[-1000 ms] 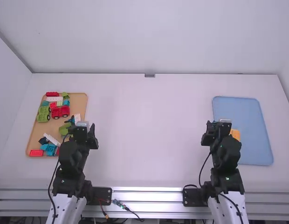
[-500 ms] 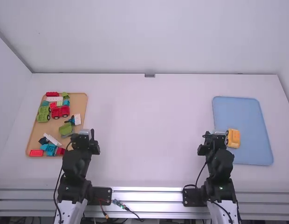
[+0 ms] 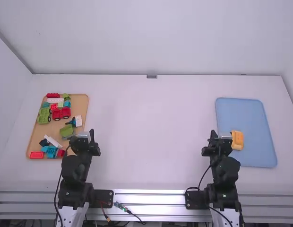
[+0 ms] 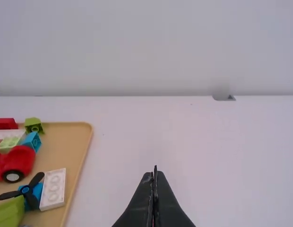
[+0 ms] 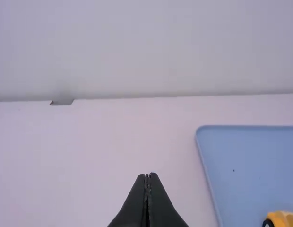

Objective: Assemble lego blocks to make yellow taxi

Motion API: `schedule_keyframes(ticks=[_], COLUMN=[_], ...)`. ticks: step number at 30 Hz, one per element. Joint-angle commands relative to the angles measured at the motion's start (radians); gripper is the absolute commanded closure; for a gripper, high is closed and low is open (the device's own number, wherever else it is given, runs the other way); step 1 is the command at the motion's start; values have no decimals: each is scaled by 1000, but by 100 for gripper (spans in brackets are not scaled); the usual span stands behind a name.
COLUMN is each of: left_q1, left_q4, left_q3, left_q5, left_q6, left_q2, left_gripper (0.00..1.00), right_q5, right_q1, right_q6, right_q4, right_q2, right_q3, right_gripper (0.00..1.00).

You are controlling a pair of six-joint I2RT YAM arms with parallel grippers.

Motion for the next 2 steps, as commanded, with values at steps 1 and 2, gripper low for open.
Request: schedule_keyframes(ticks=[1, 2], left_q1=[2, 2], left_q4=[-1, -1], left_q3=[-12, -12], left_q5=[-2, -2], left_q6=[7, 7], left_q2=[-8, -8], left_gripper=[100, 100], right_q5=[2, 2], right_q1=[3, 3], right_q6=[4, 4], right_q4=[-5, -5], right_q2=[-32, -33], right_q3=[-12, -12], right_gripper=[100, 100])
